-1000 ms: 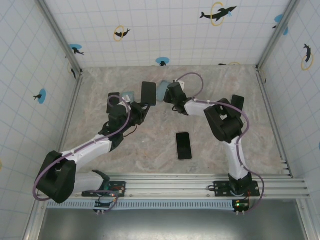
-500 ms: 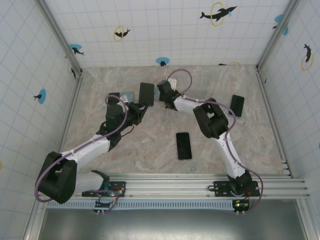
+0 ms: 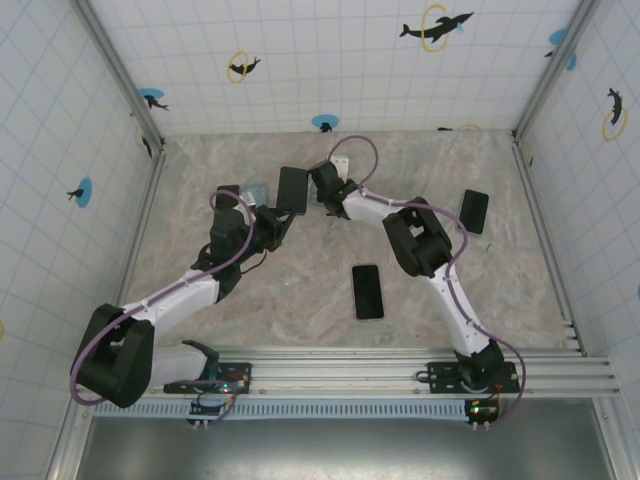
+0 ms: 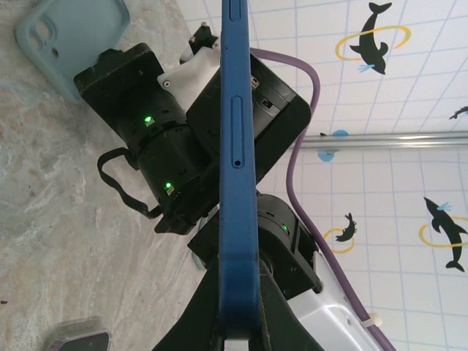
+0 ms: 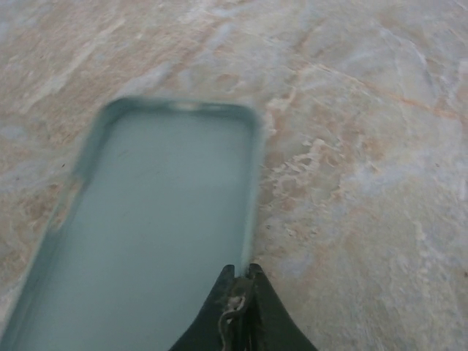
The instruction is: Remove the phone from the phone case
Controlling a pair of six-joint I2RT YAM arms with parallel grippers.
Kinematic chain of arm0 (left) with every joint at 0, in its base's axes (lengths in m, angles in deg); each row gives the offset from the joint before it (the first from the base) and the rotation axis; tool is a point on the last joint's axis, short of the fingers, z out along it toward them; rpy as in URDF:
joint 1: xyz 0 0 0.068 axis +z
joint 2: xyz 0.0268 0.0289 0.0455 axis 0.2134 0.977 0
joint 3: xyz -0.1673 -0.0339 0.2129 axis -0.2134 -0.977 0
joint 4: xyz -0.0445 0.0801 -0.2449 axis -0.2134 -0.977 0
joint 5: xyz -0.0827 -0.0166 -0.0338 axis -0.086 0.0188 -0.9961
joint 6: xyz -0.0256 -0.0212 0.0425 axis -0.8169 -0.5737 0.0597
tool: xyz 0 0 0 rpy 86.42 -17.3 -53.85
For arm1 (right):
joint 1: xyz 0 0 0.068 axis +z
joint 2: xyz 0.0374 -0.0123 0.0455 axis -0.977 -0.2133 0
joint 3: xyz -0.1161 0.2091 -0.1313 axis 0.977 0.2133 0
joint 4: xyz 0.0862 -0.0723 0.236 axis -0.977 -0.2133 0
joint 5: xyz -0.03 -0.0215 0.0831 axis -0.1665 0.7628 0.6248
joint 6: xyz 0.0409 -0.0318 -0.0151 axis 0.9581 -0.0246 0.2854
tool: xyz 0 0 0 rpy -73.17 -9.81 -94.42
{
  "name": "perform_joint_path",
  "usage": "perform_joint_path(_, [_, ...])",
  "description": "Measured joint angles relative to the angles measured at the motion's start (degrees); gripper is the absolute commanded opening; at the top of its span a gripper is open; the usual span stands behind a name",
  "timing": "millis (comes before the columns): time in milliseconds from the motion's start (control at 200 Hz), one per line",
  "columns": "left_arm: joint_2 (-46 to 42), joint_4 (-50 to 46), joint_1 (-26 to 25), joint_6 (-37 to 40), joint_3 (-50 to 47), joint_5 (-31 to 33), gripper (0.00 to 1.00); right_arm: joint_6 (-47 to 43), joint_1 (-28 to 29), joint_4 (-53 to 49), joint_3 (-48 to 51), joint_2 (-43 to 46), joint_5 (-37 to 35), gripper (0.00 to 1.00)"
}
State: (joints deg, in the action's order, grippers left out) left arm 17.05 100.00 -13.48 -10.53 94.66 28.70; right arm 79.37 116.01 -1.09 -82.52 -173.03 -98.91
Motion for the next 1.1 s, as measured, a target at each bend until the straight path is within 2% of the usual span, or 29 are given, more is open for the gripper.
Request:
perform_joint_path(35, [0.00, -0.07, 0.09, 0.00, 0.00, -0.07, 0.00, -0.07, 0.00, -0.09, 0.00, 0.02, -0.22, 0.00])
perform_joint_path(230, [0.00, -0.07, 0.48, 0.09, 0.00, -0.26, 0.00, -0.22, -0.09, 0.76, 5.31, 3.50, -0.07, 0.00])
perform_joint_path(445, [0.46, -0.13, 0.46, 1.55, 0.04, 0.00, 0.00, 0.20, -0.07, 4.09, 20.90, 16.46, 2.03, 0.00])
perform_joint_path(651, [5.03, 0.28, 0.81, 2.78, 0.15, 0.81, 0.00, 1.64, 0.85, 10.36, 30.60, 25.59, 4.96, 0.00])
perform_joint_path(886, [12.09, 1.38, 3.06, 3.61, 1.33, 2.75, 0.00, 2.49, 3.76, 12.50, 36.61, 26.95, 6.64, 0.00])
perform_joint_path(1101, [18.36, 3.19, 3.58, 5.16, 3.56, 4.04, 0.00, 2.43, 4.26, 13.27, 36.89, 26.91, 6.78, 0.00])
